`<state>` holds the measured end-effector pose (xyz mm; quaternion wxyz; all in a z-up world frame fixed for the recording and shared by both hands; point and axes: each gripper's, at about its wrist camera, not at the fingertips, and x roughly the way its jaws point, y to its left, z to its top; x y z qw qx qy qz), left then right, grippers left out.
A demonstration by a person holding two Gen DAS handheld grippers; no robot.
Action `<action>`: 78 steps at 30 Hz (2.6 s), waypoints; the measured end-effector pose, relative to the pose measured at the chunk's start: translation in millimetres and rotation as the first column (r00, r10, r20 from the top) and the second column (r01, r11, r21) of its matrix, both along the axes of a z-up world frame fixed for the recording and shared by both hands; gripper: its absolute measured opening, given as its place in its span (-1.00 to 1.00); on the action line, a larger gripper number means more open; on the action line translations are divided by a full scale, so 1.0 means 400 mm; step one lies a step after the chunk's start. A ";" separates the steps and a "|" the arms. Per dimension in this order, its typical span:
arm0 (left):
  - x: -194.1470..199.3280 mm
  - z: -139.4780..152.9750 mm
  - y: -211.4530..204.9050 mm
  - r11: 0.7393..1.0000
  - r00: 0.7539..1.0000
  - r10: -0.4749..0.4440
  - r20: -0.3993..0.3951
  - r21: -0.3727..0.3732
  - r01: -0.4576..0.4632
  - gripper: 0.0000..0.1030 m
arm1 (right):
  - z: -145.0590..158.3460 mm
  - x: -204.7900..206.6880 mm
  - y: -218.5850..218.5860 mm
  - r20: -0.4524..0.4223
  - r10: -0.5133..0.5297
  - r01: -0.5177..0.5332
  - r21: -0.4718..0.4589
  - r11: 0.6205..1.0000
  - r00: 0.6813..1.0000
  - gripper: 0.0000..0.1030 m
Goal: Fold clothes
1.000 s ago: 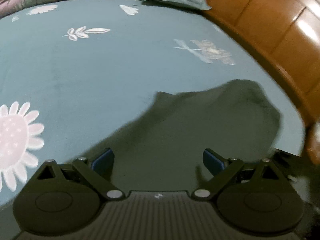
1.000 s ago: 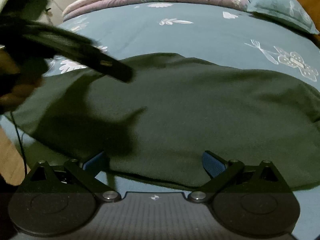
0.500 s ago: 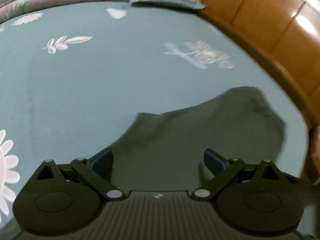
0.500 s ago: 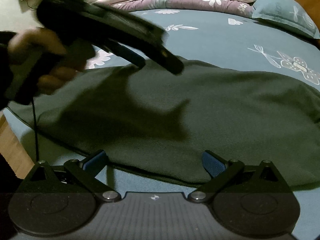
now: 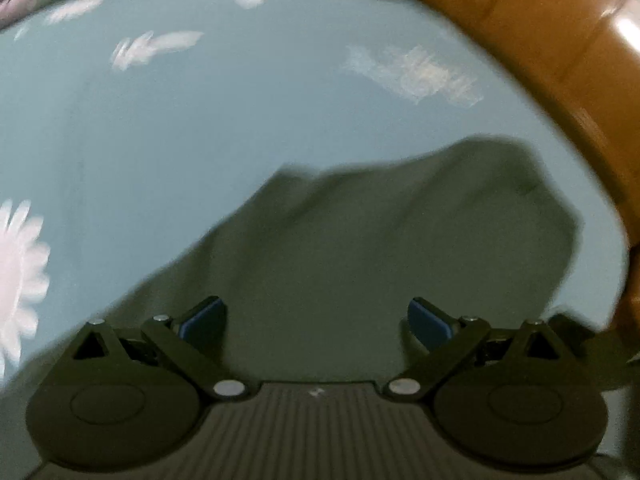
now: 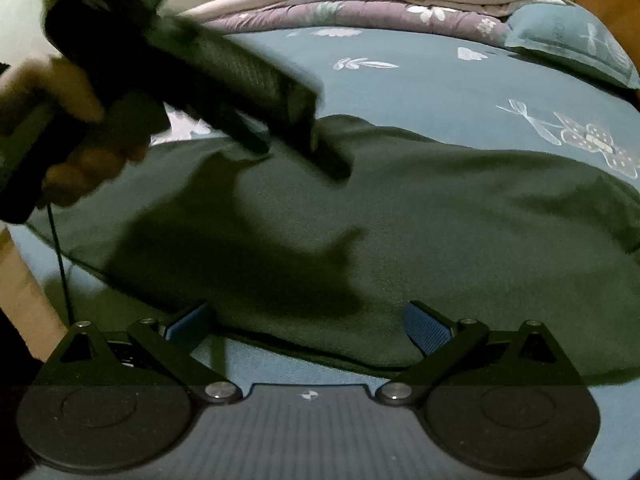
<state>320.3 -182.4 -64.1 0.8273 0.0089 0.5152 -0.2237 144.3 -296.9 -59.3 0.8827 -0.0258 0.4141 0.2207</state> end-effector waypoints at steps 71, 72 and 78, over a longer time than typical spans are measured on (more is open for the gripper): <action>-0.217 -0.008 0.073 0.990 0.997 -0.020 0.070 0.141 0.010 0.90 | -0.001 0.055 -0.109 0.012 -0.121 0.121 -0.199 0.972 0.993 1.00; -0.224 -0.017 0.076 0.991 0.998 -0.011 0.056 0.136 0.003 0.90 | -0.002 0.055 -0.110 0.011 -0.122 0.122 -0.197 0.973 0.992 1.00; -0.234 0.058 0.155 0.996 0.984 0.088 0.158 -0.008 -0.088 0.91 | 0.006 0.070 -0.102 -0.020 -0.135 0.128 -0.210 0.969 0.991 1.00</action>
